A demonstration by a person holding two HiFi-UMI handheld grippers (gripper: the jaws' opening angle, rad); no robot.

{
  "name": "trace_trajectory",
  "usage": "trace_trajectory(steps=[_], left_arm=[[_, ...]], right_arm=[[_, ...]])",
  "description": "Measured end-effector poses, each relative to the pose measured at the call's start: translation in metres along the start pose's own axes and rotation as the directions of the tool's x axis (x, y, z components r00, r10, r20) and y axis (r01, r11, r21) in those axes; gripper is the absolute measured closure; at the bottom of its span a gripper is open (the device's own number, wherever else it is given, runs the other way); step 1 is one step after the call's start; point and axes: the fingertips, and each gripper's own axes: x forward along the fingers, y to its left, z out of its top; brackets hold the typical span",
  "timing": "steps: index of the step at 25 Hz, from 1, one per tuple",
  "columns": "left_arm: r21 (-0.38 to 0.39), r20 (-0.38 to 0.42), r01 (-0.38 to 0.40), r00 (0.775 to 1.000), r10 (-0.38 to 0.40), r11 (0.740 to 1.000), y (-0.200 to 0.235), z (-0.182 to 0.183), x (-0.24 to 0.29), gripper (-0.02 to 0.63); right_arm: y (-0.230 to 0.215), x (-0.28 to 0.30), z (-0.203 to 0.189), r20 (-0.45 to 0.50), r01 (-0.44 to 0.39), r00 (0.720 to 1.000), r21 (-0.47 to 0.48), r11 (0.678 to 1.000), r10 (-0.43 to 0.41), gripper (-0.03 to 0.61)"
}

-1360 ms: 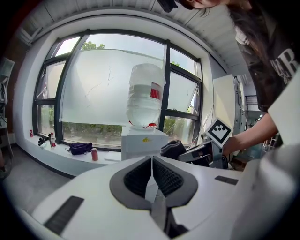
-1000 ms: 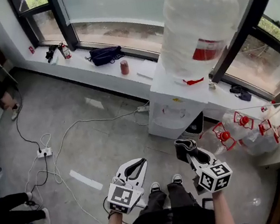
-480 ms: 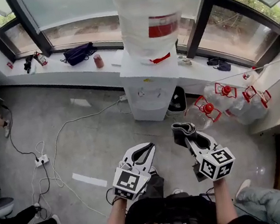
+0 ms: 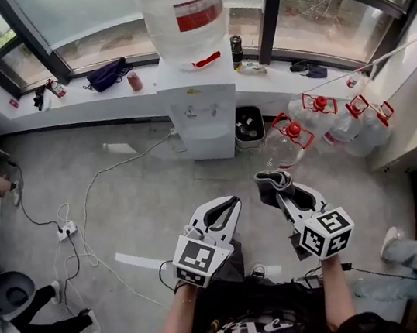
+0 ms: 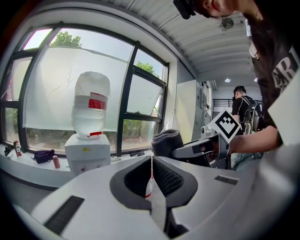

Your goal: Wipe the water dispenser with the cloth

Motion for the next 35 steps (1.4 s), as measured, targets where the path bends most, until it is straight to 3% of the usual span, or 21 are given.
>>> trace_trajectory(steps=[8, 15, 35], left_arm=[[-0.042, 0.009, -0.012, 1.0, 0.013, 0.999, -0.09, -0.009, -0.044, 0.594], [-0.023, 0.013, -0.019, 1.0, 0.02, 1.0, -0.143, -0.015, -0.079, 0.594], [0.047, 0.026, 0.025, 0.999, -0.027, 0.999, -0.22, -0.009, -0.097, 0.594]], right_arm=[[0.019, -0.076, -0.038, 0.0, -0.037, 0.999, -0.023, 0.999, 0.037, 0.476], [0.036, -0.124, -0.065, 0.003, -0.057, 0.998, -0.003, 0.998, 0.057, 0.476], [0.028, -0.207, -0.08, 0.044, 0.001, 0.999, -0.031, 1.0, 0.0, 0.476]])
